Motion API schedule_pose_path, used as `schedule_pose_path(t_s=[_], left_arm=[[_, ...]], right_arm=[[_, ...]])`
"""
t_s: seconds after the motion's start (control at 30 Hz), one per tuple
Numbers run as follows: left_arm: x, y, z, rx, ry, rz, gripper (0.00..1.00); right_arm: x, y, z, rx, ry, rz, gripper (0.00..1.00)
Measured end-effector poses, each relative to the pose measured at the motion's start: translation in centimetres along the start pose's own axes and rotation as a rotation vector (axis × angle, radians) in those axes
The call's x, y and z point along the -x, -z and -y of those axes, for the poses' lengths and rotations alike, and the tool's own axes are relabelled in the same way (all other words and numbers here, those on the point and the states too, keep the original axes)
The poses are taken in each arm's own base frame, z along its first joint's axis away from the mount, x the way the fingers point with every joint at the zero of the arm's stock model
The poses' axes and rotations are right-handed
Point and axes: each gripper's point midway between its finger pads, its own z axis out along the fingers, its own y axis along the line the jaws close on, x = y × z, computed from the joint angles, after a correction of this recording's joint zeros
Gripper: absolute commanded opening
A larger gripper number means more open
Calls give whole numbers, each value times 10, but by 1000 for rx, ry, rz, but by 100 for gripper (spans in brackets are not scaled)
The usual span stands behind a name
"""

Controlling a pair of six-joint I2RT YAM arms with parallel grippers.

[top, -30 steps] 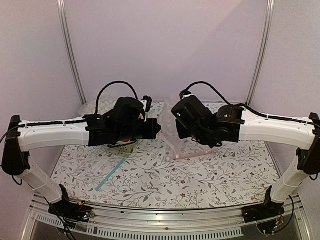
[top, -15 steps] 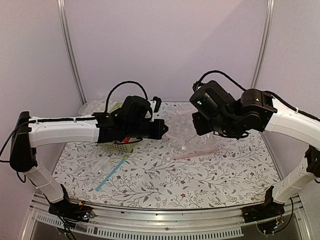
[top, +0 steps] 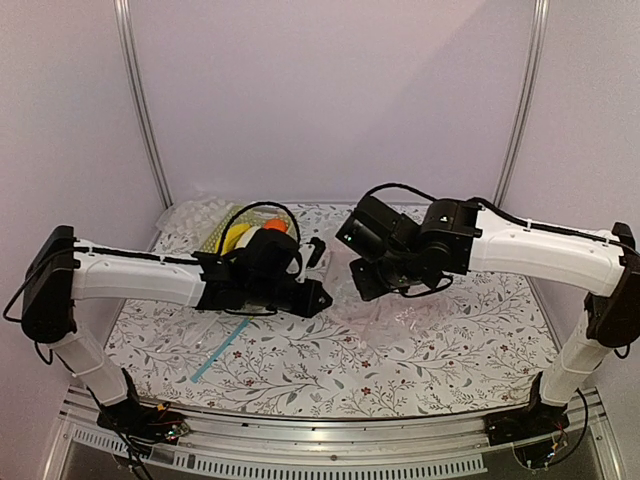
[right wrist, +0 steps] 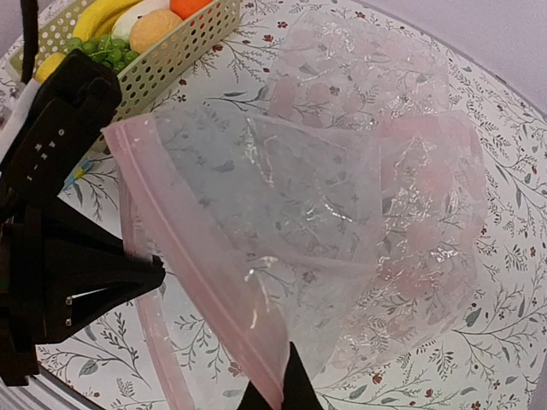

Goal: Place the food in the zip-top bag and seal the zipper
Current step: Open the zipper food storage bag at the center of the board.

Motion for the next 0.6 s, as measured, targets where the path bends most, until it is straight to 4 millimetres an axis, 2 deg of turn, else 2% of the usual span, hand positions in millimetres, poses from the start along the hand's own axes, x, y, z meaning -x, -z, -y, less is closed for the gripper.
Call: schedule_pose_path(t_s=[0.03, 0.13, 0.23, 0.4, 0.6], left_arm=[[-5, 1, -2, 3, -2, -7, 30], [-10, 8, 0, 3, -23, -3, 46], [-3, 20, 11, -19, -56, 43, 58], [28, 46, 29, -55, -82, 178, 65], [36, 77, 19, -17, -91, 270, 70]], right_arm=[[0, -3, -2, 10, -9, -5, 0], [0, -10, -5, 24, -25, -17, 0], [-1, -16, -7, 29, -34, -31, 0], [-3, -22, -9, 39, -47, -46, 0], [0, -23, -11, 55, -62, -44, 0]])
